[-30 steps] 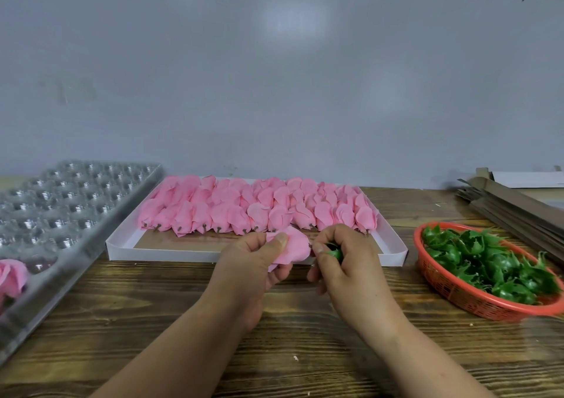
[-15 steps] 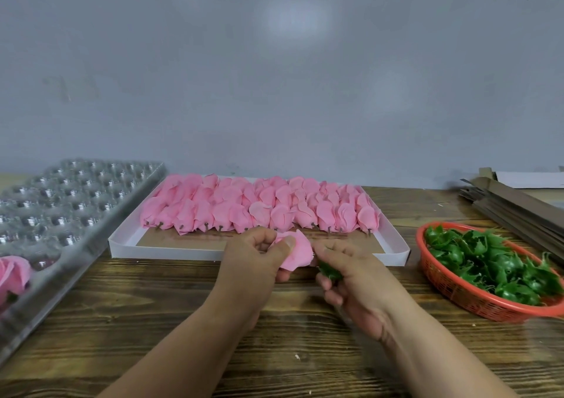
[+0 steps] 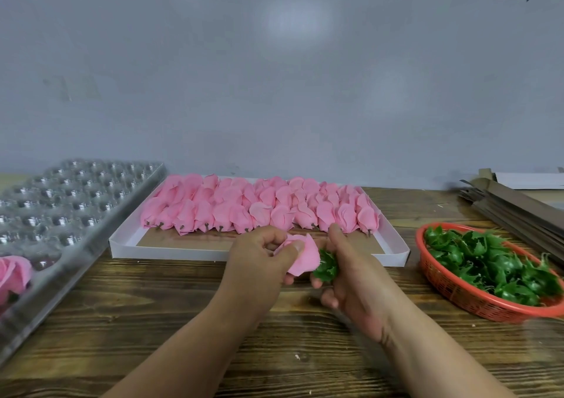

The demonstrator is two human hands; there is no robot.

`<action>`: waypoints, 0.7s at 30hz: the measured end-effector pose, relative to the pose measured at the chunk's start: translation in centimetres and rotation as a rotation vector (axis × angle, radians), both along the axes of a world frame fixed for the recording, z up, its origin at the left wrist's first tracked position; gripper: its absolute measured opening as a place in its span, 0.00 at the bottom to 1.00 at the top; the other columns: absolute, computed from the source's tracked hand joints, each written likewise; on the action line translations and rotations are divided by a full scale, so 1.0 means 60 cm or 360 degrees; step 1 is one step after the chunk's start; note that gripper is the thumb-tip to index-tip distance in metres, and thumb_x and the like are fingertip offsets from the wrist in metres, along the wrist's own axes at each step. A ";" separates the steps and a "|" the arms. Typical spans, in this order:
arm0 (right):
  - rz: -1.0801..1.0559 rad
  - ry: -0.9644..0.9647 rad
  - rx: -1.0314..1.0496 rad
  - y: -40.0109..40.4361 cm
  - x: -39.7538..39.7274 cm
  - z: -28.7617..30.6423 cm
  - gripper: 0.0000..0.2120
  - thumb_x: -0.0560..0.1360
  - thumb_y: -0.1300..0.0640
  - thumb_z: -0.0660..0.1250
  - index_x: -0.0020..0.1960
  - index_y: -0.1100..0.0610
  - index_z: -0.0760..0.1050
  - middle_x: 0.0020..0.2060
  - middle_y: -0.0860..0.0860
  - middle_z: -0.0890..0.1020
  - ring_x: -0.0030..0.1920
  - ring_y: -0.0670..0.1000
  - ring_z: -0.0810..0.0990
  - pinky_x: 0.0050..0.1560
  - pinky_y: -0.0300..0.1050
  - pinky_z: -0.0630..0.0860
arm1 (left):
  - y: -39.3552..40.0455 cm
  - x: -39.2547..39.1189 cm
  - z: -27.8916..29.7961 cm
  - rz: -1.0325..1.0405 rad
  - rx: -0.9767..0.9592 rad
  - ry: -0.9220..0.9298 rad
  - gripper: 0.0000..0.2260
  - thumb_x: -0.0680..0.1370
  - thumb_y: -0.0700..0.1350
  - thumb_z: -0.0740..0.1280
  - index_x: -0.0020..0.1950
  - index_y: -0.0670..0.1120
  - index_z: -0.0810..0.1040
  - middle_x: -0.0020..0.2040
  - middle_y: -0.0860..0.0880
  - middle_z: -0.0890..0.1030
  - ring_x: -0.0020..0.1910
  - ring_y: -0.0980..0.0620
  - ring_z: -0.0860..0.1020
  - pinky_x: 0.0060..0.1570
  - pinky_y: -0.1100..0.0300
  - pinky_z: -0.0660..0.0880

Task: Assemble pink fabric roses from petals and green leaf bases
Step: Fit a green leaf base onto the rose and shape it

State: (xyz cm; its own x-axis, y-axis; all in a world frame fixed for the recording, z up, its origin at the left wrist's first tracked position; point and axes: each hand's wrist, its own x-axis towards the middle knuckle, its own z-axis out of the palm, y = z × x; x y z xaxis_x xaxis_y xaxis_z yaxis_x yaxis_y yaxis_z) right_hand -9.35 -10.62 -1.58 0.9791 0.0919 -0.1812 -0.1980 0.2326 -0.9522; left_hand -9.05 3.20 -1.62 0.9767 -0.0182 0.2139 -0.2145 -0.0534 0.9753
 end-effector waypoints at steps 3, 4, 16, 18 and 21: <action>-0.0006 -0.0029 -0.0104 0.002 0.001 -0.002 0.28 0.71 0.38 0.60 0.53 0.61 0.78 0.38 0.55 0.78 0.27 0.48 0.69 0.19 0.37 0.59 | -0.003 -0.002 0.001 -0.0059 0.0050 -0.0016 0.04 0.75 0.38 0.70 0.40 0.43 0.81 0.30 0.51 0.79 0.25 0.62 0.75 0.26 0.69 0.72; -0.0009 -0.0034 -0.0126 0.002 0.000 -0.002 0.28 0.72 0.38 0.59 0.54 0.62 0.78 0.39 0.56 0.78 0.27 0.48 0.69 0.20 0.37 0.59 | -0.004 -0.002 0.001 -0.0066 0.0075 -0.0031 0.05 0.75 0.37 0.70 0.40 0.43 0.81 0.30 0.51 0.79 0.25 0.62 0.75 0.26 0.69 0.72; 0.0060 -0.0012 -0.0163 0.015 -0.005 -0.002 0.32 0.66 0.33 0.59 0.53 0.58 0.79 0.42 0.56 0.82 0.32 0.49 0.72 0.24 0.40 0.61 | -0.009 -0.007 -0.008 0.0227 0.0524 -0.0495 0.01 0.73 0.42 0.72 0.42 0.46 0.83 0.38 0.55 0.78 0.39 0.60 0.75 0.38 0.68 0.69; 0.0132 -0.0038 -0.0046 0.016 -0.007 0.002 0.28 0.69 0.37 0.60 0.57 0.57 0.78 0.47 0.57 0.82 0.37 0.50 0.74 0.25 0.40 0.62 | -0.010 -0.005 -0.011 0.0258 0.0523 -0.0493 0.02 0.74 0.42 0.72 0.44 0.46 0.84 0.40 0.54 0.79 0.41 0.58 0.77 0.42 0.63 0.72; 0.0167 -0.0083 0.0223 0.015 -0.009 0.007 0.20 0.73 0.54 0.59 0.60 0.64 0.75 0.49 0.59 0.80 0.39 0.50 0.76 0.28 0.40 0.65 | -0.008 -0.003 -0.011 0.0330 0.0518 -0.0491 0.02 0.74 0.42 0.71 0.45 0.45 0.84 0.40 0.54 0.79 0.40 0.55 0.77 0.41 0.59 0.73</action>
